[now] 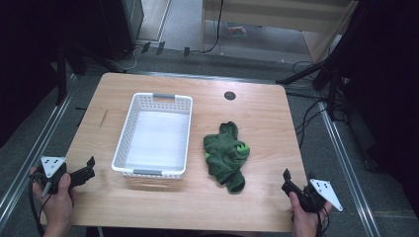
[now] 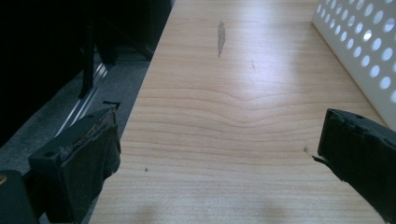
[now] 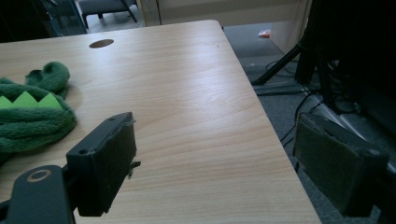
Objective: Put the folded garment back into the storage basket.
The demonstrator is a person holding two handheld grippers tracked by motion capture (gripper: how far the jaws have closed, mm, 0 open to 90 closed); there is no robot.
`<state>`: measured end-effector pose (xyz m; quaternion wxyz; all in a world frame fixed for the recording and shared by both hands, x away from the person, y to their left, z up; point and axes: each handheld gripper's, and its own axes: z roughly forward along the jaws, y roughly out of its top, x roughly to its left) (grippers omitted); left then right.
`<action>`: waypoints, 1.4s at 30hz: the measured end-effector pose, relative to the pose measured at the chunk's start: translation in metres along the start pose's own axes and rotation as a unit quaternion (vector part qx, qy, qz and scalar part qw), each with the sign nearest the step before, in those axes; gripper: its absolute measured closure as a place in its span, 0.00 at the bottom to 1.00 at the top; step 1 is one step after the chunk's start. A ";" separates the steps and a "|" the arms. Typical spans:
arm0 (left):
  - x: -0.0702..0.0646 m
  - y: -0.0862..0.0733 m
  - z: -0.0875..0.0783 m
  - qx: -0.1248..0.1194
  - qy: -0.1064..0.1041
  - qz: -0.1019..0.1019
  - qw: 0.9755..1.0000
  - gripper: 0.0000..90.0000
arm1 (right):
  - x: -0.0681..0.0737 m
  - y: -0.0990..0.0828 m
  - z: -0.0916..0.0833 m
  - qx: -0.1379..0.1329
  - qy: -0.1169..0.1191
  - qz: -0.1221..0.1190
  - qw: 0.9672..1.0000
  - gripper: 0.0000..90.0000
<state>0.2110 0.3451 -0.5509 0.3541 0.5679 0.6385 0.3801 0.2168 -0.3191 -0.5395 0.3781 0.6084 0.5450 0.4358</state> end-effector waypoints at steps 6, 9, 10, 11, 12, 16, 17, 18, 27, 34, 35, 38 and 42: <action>-0.002 -0.001 -0.002 -0.016 0.005 0.000 1.000 0.00 | 0.001 0.008 -0.004 0.023 0.020 0.013 0.999 0.19; 0.006 0.000 0.000 -0.009 -0.008 -0.041 0.999 0.00 | 0.007 0.021 -0.008 0.038 0.024 0.011 0.999 0.21; 0.006 0.000 0.000 -0.009 -0.008 -0.041 0.999 0.00 | 0.007 0.021 -0.008 0.038 0.024 0.011 0.999 0.21; 0.006 0.000 0.000 -0.009 -0.008 -0.044 0.999 0.00 | 0.009 0.025 -0.008 0.045 0.022 0.005 0.999 0.21; 0.003 0.000 0.000 -0.007 -0.007 -0.027 1.000 0.00 | 0.014 0.032 -0.010 0.051 0.026 0.004 0.998 0.20; -0.003 0.000 0.001 0.002 0.000 -0.001 1.000 0.00 | 0.027 0.045 -0.011 0.070 0.031 -0.004 0.997 0.19; -0.002 0.001 0.003 0.014 0.002 -0.004 1.000 0.00 | 0.031 0.048 -0.010 0.077 0.031 -0.008 0.997 0.19; 0.000 0.002 0.004 0.017 0.001 -0.011 1.000 0.00 | 0.036 0.050 -0.010 0.080 0.031 -0.014 0.996 0.19; 0.003 0.003 0.008 0.040 -0.005 -0.015 0.999 0.00 | 0.091 0.069 0.000 0.150 0.058 -0.079 0.984 0.19; 0.000 0.004 0.008 0.045 -0.006 0.002 0.999 0.00 | 0.122 0.076 0.010 0.181 0.070 -0.082 0.978 0.18; 0.000 0.004 0.008 0.044 -0.006 0.002 0.999 0.00 | 0.126 0.077 0.012 0.187 0.072 -0.080 0.976 0.17; 0.000 0.003 0.008 0.043 -0.013 0.005 0.999 0.00 | 0.141 0.080 0.017 0.208 0.072 -0.085 0.972 0.15; -0.002 0.003 0.007 0.045 -0.015 0.015 0.999 0.00 | 0.156 0.082 0.024 0.239 0.075 -0.080 0.965 0.10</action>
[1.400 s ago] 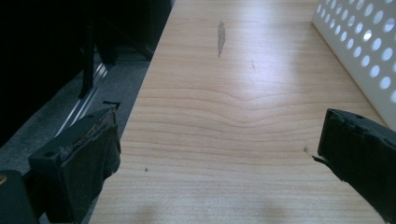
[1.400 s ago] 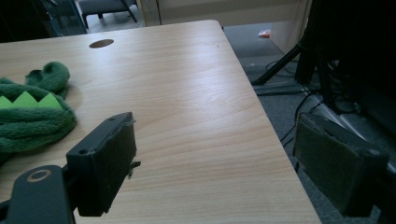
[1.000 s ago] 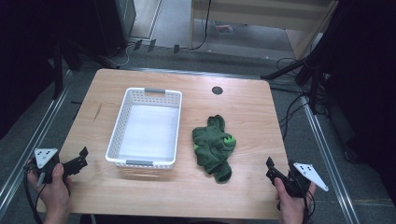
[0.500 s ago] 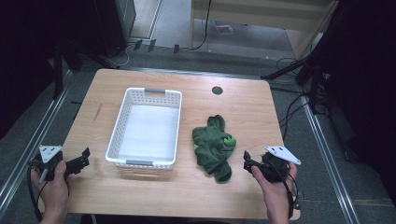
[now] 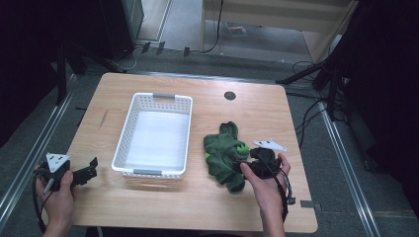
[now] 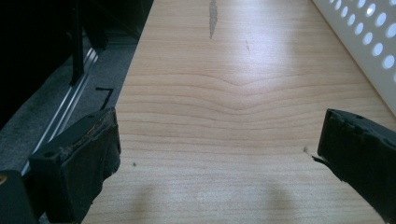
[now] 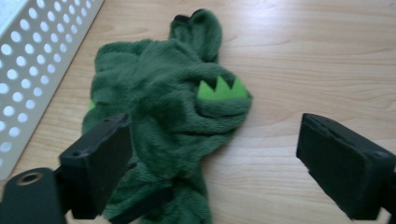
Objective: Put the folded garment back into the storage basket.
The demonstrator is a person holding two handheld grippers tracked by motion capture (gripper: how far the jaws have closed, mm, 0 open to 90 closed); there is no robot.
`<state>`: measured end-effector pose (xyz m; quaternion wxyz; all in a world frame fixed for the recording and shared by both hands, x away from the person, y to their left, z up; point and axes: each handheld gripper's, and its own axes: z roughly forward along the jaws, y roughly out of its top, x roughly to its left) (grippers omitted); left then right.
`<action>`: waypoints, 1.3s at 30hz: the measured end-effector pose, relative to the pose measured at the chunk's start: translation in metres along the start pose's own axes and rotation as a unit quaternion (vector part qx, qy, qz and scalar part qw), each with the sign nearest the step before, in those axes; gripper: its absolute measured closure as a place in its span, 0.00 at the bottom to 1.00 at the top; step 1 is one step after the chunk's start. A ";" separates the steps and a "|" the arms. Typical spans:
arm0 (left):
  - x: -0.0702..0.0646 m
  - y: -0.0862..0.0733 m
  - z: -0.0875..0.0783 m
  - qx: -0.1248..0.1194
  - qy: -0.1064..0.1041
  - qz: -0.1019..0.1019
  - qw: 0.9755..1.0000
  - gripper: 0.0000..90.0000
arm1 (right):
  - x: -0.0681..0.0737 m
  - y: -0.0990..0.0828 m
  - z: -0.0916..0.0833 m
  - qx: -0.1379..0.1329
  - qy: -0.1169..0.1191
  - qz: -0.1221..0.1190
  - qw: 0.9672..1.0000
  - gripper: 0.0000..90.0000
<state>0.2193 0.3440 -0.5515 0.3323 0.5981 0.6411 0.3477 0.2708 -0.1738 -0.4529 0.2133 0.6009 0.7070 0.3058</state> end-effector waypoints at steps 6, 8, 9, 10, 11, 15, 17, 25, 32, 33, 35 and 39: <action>-0.001 0.000 0.000 -0.003 0.000 0.003 1.000 0.00 | 0.018 0.006 0.013 0.037 0.010 0.002 0.999 0.00; -0.001 0.000 0.000 -0.003 -0.001 0.003 1.000 0.00 | 0.024 0.007 0.018 0.042 0.006 0.002 0.999 0.00; -0.001 0.000 0.000 -0.003 -0.001 0.003 1.000 0.00 | 0.027 0.008 0.021 0.044 0.003 0.002 0.999 0.00; -0.001 0.000 0.000 -0.003 -0.001 0.003 1.000 0.00 | 0.027 0.008 0.021 0.044 0.003 0.002 0.999 0.00; -0.001 0.000 0.000 -0.002 -0.002 0.003 1.000 0.00 | 0.033 0.009 0.028 0.051 0.002 -0.001 0.999 0.00; -0.001 0.000 0.000 0.000 -0.003 0.002 1.000 0.00 | 0.041 0.009 0.042 0.058 -0.005 0.003 0.998 0.00; -0.001 0.000 0.000 0.000 -0.004 0.004 1.000 0.00 | 0.043 0.010 0.049 0.059 -0.016 0.009 0.998 0.00; -0.001 0.000 0.001 0.001 -0.005 0.006 1.000 0.00 | 0.052 0.010 0.073 0.078 -0.025 -0.011 0.997 0.02; -0.001 0.000 0.001 0.000 -0.006 0.006 1.000 0.00 | 0.052 0.011 0.092 0.090 -0.031 -0.012 0.995 0.03; -0.001 0.000 0.001 0.001 -0.006 0.005 1.000 0.00 | 0.053 0.009 0.096 0.094 -0.035 -0.014 0.995 0.03; -0.001 0.000 0.001 0.001 -0.006 0.005 1.000 0.00 | 0.053 0.008 0.099 0.096 -0.034 -0.014 0.995 0.03; -0.001 0.000 0.001 0.002 -0.007 0.004 1.000 0.00 | 0.049 0.000 0.112 0.109 -0.018 -0.016 0.994 0.01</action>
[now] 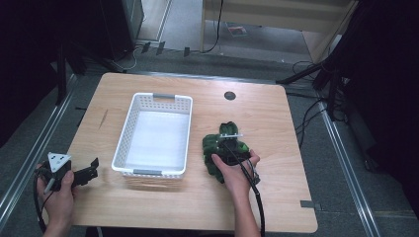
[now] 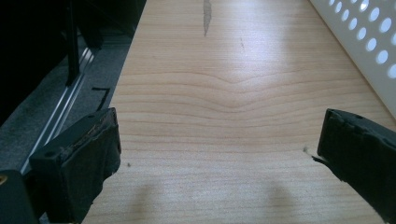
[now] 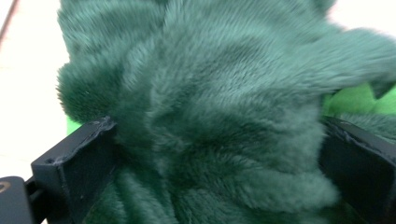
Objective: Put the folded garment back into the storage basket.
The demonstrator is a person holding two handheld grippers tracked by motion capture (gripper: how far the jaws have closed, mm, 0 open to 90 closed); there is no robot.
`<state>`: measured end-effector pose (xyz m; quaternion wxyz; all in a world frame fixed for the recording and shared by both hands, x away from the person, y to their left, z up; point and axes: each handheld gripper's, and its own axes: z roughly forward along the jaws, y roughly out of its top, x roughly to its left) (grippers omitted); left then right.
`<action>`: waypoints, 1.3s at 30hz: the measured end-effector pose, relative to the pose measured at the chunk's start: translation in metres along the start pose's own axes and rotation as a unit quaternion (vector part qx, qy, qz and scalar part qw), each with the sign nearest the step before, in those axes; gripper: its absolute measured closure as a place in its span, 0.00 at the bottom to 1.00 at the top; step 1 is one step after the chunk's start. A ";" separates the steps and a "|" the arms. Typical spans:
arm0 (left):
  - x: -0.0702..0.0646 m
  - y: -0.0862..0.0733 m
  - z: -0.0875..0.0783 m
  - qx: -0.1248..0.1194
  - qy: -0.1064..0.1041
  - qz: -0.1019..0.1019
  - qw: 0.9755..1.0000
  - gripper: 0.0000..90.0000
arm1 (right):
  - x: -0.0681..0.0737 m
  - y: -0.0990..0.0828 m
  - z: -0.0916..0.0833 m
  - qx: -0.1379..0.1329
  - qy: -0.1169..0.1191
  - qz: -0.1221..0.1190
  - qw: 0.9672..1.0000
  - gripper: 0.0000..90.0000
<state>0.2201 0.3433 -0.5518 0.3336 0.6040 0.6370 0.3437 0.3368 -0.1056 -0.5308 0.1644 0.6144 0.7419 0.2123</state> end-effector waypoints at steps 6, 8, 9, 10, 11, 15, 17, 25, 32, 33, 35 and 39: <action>0.001 0.000 0.000 0.001 -0.001 -0.002 1.000 0.00 | -0.001 -0.003 0.004 -0.010 0.004 -0.003 1.000 0.00; 0.001 0.000 0.000 0.001 -0.003 -0.004 1.000 0.00 | -0.002 -0.005 0.002 -0.021 0.008 0.000 1.000 0.00; 0.001 0.000 0.000 0.001 -0.003 -0.004 1.000 0.00 | -0.003 -0.006 0.001 -0.024 0.010 -0.003 1.000 0.00; 0.001 0.000 0.000 0.001 -0.003 -0.004 1.000 0.00 | -0.004 -0.005 -0.002 -0.025 0.013 -0.003 1.000 0.00; 0.001 0.000 0.000 0.001 -0.003 -0.004 1.000 0.01 | -0.005 -0.005 -0.006 -0.029 0.017 -0.003 0.999 0.00; 0.001 0.000 0.000 0.002 -0.003 -0.003 1.000 0.01 | -0.011 0.001 -0.030 -0.071 0.011 0.002 0.997 0.05; 0.001 0.000 0.000 0.004 -0.002 -0.002 1.000 0.01 | -0.015 0.008 -0.043 -0.093 0.005 0.016 0.996 0.08; 0.001 0.000 0.001 0.004 -0.003 -0.004 1.000 0.00 | -0.002 0.019 -0.029 -0.062 0.002 -0.001 0.998 0.07; 0.001 0.000 0.001 0.005 -0.005 -0.004 1.000 0.01 | 0.001 0.016 0.001 -0.024 -0.014 0.003 1.000 0.03; 0.001 0.000 0.001 0.005 -0.006 -0.004 1.000 0.01 | 0.001 0.015 0.004 -0.021 -0.011 0.006 1.000 0.02; 0.001 0.000 0.001 0.006 -0.006 -0.003 1.000 0.01 | -0.003 0.011 0.011 -0.022 0.000 0.021 1.000 0.00; 0.001 0.000 0.001 0.006 -0.005 -0.003 1.000 0.01 | -0.003 0.003 0.012 -0.058 0.000 0.014 0.998 0.00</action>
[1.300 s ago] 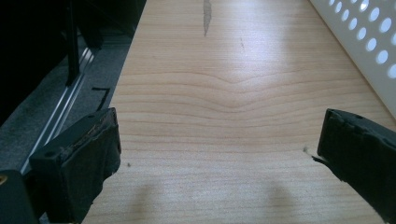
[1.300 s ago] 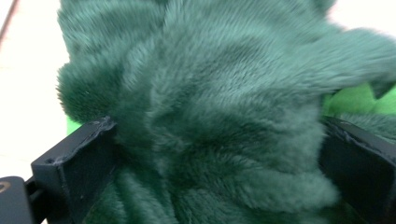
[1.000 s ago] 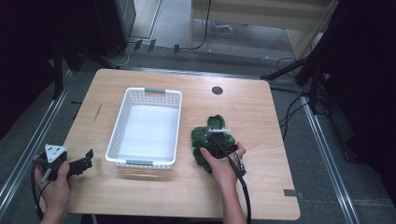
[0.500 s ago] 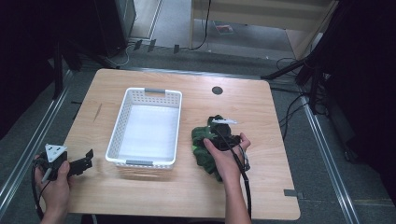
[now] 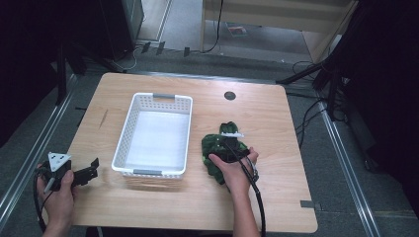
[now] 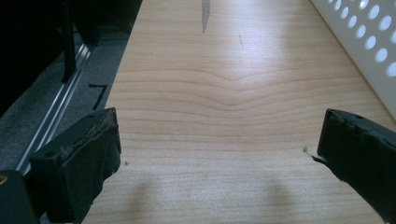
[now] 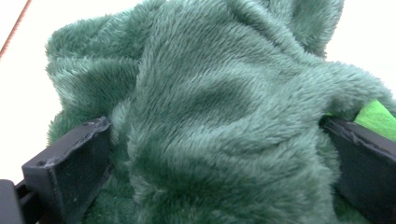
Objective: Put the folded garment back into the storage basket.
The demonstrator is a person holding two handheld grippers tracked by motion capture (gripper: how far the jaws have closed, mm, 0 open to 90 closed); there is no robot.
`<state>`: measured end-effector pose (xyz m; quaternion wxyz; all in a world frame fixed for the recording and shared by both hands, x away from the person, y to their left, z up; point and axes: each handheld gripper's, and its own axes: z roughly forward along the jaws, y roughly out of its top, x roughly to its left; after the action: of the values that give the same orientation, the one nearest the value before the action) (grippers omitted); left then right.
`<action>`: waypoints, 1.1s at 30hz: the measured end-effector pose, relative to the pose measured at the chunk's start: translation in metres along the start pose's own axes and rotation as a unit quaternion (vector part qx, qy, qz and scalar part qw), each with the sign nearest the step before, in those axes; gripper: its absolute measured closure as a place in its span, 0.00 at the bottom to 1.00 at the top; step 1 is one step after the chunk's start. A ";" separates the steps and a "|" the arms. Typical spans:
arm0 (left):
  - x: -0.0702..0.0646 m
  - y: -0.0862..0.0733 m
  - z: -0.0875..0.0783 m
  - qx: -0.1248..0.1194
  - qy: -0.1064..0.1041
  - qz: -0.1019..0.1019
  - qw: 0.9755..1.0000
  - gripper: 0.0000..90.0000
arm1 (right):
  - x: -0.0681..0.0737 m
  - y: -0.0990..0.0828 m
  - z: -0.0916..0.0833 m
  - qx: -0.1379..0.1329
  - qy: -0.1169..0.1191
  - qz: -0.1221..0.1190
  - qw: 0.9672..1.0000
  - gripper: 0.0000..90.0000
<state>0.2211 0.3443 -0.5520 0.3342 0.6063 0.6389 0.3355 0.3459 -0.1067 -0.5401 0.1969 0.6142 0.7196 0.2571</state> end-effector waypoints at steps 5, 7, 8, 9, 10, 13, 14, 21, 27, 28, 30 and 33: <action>0.000 0.000 0.000 0.004 -0.002 0.000 1.000 0.01 | 0.000 -0.005 0.000 -0.020 0.000 -0.003 1.000 0.00; 0.000 0.000 0.000 0.003 -0.002 -0.001 1.000 0.01 | 0.001 -0.008 0.000 -0.030 -0.005 -0.002 1.000 0.01; 0.000 0.000 0.000 0.004 -0.003 -0.002 1.000 0.01 | 0.002 -0.009 -0.001 -0.034 -0.007 0.000 0.999 0.02; 0.000 0.000 0.000 0.004 -0.003 -0.002 1.000 0.01 | 0.002 -0.009 -0.002 -0.035 -0.009 0.003 0.999 0.04; 0.000 0.000 0.000 0.005 -0.003 -0.003 1.000 0.01 | 0.003 -0.010 -0.002 -0.040 -0.011 0.005 0.999 0.05; 0.000 0.000 0.000 0.005 -0.004 -0.003 1.000 0.01 | 0.003 -0.012 -0.003 -0.049 -0.015 0.010 0.999 0.09; 0.000 0.000 0.000 0.005 -0.005 -0.003 1.000 0.01 | 0.004 -0.013 -0.004 -0.052 -0.018 0.014 0.998 0.16; 0.001 0.000 0.001 0.006 -0.006 -0.005 1.000 0.01 | 0.001 -0.015 -0.011 -0.074 -0.017 0.021 0.997 0.60; 0.001 0.000 0.001 0.007 -0.006 -0.006 1.000 0.01 | 0.003 -0.016 -0.011 -0.083 -0.006 0.008 0.996 0.75; 0.001 0.000 0.001 0.006 -0.006 -0.005 1.000 0.01 | 0.002 -0.016 -0.012 -0.085 -0.003 0.012 0.996 0.77; 0.001 0.000 0.001 0.006 -0.006 -0.005 1.000 0.01 | 0.001 -0.016 -0.013 -0.088 0.002 0.018 0.996 0.79; 0.001 0.000 0.001 0.008 -0.006 -0.004 1.000 0.01 | -0.001 -0.016 -0.015 -0.099 0.008 0.023 0.995 0.81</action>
<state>0.2223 0.3448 -0.5523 0.3351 0.6084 0.6416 0.3254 0.3242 -0.1116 -0.5380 0.2449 0.6058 0.6779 0.3369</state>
